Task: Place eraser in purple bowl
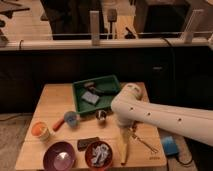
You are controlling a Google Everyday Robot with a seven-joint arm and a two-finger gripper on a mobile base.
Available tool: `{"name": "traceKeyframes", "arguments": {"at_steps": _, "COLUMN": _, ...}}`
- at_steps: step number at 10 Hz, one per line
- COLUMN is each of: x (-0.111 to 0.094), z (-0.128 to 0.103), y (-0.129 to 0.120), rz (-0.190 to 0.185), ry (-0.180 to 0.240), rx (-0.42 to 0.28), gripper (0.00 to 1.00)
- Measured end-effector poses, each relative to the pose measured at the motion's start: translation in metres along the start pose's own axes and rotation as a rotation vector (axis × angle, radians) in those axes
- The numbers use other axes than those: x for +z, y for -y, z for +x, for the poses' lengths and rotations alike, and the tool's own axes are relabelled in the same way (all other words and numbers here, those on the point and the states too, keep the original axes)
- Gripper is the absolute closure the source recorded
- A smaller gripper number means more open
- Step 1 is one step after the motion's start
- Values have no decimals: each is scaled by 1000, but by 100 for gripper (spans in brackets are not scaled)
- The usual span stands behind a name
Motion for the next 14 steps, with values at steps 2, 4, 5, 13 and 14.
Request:
{"name": "traceKeyframes", "arguments": {"at_steps": 2, "x": -1, "z": -7, "y": -3, "rz": 8, "ry": 24, "rx": -5, "gripper": 20}}
{"name": "traceKeyframes", "arguments": {"at_steps": 4, "x": -3, "z": -17, "y": -5, "rz": 17, "ry": 46, "rx": -15, "gripper": 20}}
{"name": "traceKeyframes", "arguments": {"at_steps": 5, "x": -5, "z": -25, "y": -6, "rz": 21, "ry": 55, "rx": -23, "gripper": 20}}
{"name": "traceKeyframes", "arguments": {"at_steps": 13, "x": -5, "z": -61, "y": -13, "rz": 18, "ry": 71, "rx": -97, "gripper": 20}}
{"name": "traceKeyframes", "arguments": {"at_steps": 14, "x": -5, "z": -67, "y": -14, "rz": 20, "ry": 75, "rx": -107, "gripper": 20}}
